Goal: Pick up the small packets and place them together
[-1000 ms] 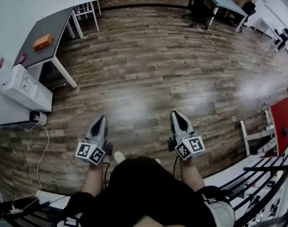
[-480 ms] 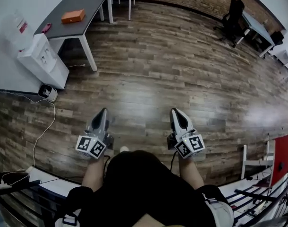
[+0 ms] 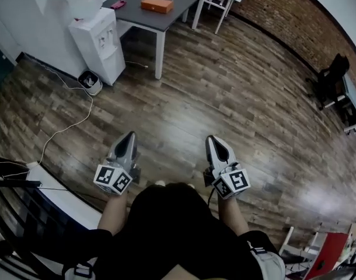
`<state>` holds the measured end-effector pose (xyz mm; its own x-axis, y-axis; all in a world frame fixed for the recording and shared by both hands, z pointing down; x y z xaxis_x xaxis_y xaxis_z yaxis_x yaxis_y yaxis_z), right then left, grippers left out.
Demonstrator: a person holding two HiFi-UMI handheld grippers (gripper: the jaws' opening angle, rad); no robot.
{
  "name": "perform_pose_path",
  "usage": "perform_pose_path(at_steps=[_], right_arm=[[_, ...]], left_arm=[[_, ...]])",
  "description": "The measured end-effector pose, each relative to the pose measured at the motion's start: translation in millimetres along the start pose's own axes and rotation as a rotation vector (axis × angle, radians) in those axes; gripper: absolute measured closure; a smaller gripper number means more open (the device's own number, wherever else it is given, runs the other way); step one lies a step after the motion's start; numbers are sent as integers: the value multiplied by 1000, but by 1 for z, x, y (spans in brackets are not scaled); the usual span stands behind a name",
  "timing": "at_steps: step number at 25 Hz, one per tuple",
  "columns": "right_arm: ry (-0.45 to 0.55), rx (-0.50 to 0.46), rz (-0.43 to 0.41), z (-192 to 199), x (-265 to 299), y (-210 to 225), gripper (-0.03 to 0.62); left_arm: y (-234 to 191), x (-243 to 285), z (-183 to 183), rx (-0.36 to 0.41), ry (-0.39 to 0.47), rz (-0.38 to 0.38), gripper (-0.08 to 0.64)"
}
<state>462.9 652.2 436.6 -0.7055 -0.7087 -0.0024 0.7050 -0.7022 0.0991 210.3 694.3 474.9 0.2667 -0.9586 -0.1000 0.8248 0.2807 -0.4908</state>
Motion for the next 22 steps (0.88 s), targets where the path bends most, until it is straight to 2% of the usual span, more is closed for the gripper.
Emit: perform_pose_path(at_steps=[2, 6, 13, 16, 22], right_arm=[[-25, -16, -65, 4, 19, -13, 591], [-62, 40, -121, 14, 52, -13, 591], [-44, 87, -228, 5, 136, 7, 591], [-12, 102, -261, -7, 169, 22, 591], [-36, 121, -271, -4, 214, 70, 591]], left_arm=[[-15, -16, 3, -15, 4, -63, 560], [-33, -22, 2, -43, 6, -142, 560], [-69, 16, -25, -17, 39, -244, 560], [-80, 48, -38, 23, 42, -254, 560], [-90, 100, -49, 43, 51, -240, 560]])
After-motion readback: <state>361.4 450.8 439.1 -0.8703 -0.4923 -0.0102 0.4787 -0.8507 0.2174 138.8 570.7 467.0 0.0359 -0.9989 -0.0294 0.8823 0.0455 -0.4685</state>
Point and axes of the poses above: the fingertips, and each gripper's own axes: x forward along the fingers, y to its right, z out of its underside, the point moved 1 cm from there along -x, backward along the fingers, and after that the axes turned 6 degrees about -x, right-handed, at the moved point
